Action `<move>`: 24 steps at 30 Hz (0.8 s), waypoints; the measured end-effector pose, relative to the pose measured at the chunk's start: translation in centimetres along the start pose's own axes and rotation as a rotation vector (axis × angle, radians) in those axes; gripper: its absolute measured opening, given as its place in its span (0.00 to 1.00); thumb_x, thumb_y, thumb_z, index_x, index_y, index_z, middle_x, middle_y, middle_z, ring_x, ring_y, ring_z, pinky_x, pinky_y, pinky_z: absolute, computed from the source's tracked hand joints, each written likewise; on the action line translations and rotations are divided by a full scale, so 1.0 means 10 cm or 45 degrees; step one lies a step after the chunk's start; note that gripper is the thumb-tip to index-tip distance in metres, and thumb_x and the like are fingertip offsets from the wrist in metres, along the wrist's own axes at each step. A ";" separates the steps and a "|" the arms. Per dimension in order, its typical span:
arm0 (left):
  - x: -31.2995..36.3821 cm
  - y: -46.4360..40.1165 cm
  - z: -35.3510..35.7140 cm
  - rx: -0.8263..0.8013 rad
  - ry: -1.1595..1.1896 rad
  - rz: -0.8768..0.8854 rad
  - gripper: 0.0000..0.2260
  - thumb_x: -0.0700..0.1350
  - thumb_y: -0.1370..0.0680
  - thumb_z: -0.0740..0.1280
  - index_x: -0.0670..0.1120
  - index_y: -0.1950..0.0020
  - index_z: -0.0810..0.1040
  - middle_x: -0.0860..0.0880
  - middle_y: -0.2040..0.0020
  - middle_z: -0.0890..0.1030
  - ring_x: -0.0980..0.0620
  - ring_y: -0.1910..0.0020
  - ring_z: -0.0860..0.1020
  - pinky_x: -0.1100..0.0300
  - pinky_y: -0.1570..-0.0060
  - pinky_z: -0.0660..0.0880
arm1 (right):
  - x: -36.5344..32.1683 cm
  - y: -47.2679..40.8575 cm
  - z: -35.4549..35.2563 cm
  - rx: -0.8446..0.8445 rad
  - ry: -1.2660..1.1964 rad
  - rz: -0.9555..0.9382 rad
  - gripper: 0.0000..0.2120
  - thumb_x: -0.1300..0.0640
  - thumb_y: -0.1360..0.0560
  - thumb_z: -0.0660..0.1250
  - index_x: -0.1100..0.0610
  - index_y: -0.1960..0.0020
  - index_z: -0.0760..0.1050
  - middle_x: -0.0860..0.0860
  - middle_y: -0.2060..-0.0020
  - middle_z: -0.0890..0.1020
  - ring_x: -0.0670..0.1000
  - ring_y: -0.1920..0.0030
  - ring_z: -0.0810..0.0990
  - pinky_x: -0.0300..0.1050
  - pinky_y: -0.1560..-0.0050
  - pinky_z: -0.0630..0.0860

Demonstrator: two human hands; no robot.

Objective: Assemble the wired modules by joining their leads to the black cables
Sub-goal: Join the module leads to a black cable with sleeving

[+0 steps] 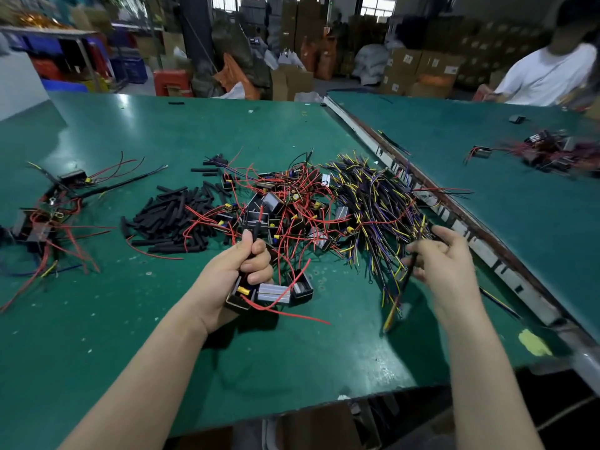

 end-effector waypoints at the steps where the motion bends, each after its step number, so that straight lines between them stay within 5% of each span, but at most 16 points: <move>1: 0.01 0.00 -0.01 0.002 -0.038 0.007 0.13 0.54 0.22 0.57 0.46 0.61 0.66 0.55 0.72 0.62 0.58 0.76 0.62 0.68 0.72 0.68 | -0.03 0.03 0.07 -0.010 -0.111 -0.025 0.14 0.67 0.24 0.59 0.54 0.41 0.67 0.49 0.63 0.78 0.44 0.70 0.76 0.36 0.72 0.70; 5: 0.04 0.03 -0.09 0.009 -0.118 -0.030 0.13 0.54 0.21 0.56 0.46 0.61 0.65 0.55 0.73 0.60 0.57 0.76 0.61 0.66 0.71 0.63 | -0.35 0.13 0.35 -0.090 -0.123 -0.269 0.09 0.62 0.19 0.58 0.54 0.41 0.71 0.48 0.65 0.73 0.41 0.74 0.69 0.34 0.74 0.67; 8: 0.17 0.07 -0.21 0.063 -0.309 0.018 0.14 0.54 0.22 0.57 0.46 0.61 0.66 0.55 0.73 0.59 0.56 0.77 0.60 0.63 0.69 0.62 | -0.63 0.27 0.78 -0.375 0.074 -0.498 0.08 0.59 0.18 0.59 0.48 0.46 0.74 0.46 0.65 0.78 0.42 0.73 0.71 0.33 0.72 0.69; 15: 0.31 0.12 -0.24 0.186 -0.442 0.164 0.16 0.53 0.19 0.51 0.43 0.54 0.70 0.54 0.74 0.58 0.56 0.78 0.59 0.67 0.72 0.66 | -0.32 0.53 2.02 -1.044 0.124 -0.104 0.07 0.59 0.20 0.62 0.50 0.48 0.78 0.41 0.69 0.78 0.42 0.74 0.72 0.34 0.77 0.66; 22: 0.17 0.16 -0.20 -0.008 -0.438 -0.021 0.16 0.54 0.21 0.53 0.43 0.54 0.71 0.54 0.74 0.59 0.56 0.77 0.61 0.58 0.66 0.55 | -0.25 0.61 2.19 -1.081 0.180 -0.304 0.13 0.50 0.19 0.61 0.39 0.58 0.81 0.44 0.72 0.77 0.42 0.77 0.69 0.32 0.77 0.65; 24: 0.15 0.14 -0.20 -0.024 -0.524 -0.037 0.20 0.58 0.21 0.52 0.43 0.51 0.74 0.54 0.75 0.59 0.55 0.77 0.62 0.63 0.68 0.60 | -0.26 0.61 2.15 -1.053 0.189 -0.388 0.12 0.51 0.20 0.62 0.41 0.57 0.81 0.45 0.71 0.79 0.42 0.77 0.70 0.32 0.75 0.67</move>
Point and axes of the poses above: each hand's wrist, its own y-axis away from the middle knuckle, its own z-axis out of the palm, x = y × z, the point moved 10 cm from there along -y, towards the middle knuckle
